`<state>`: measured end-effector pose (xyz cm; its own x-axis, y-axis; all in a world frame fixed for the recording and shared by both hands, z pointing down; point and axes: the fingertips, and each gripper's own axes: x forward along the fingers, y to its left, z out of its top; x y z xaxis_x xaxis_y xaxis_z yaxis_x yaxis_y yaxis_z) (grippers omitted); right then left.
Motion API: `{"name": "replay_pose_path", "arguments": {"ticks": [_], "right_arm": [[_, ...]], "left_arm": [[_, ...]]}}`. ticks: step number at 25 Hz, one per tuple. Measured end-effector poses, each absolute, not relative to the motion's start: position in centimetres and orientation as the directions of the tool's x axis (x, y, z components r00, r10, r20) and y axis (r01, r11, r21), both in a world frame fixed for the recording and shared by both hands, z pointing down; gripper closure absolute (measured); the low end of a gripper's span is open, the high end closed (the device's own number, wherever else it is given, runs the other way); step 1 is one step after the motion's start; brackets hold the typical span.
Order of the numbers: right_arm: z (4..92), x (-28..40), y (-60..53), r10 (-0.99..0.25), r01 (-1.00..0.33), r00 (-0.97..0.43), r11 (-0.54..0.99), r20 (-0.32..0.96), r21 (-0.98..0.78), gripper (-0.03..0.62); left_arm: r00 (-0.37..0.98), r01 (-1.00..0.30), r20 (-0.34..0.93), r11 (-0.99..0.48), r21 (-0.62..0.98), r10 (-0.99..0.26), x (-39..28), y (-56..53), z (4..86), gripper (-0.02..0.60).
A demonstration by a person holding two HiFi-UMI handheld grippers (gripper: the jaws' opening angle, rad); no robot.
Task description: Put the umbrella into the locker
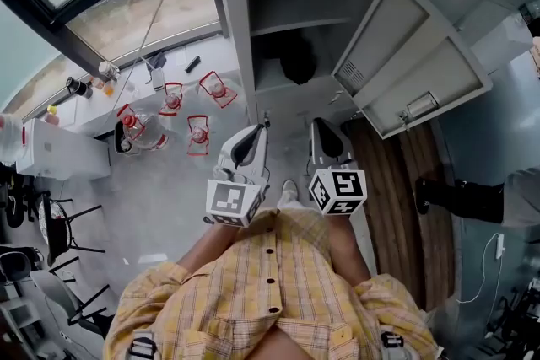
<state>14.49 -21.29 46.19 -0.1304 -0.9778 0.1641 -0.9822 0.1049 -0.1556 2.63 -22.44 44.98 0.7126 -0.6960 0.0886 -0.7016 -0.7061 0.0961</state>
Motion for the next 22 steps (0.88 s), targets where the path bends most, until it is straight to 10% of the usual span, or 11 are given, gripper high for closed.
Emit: {"name": "replay_pose_path", "arguments": {"ticks": [22], "right_arm": [[46.5,16.0,-19.9,-0.978,-0.98,-0.137,0.11,0.159,-0.169,0.6]], "left_arm": [[0.719,-0.694,0.103,-0.71,0.12,-0.687,4.5,-22.2,45.6,0.584]]}}
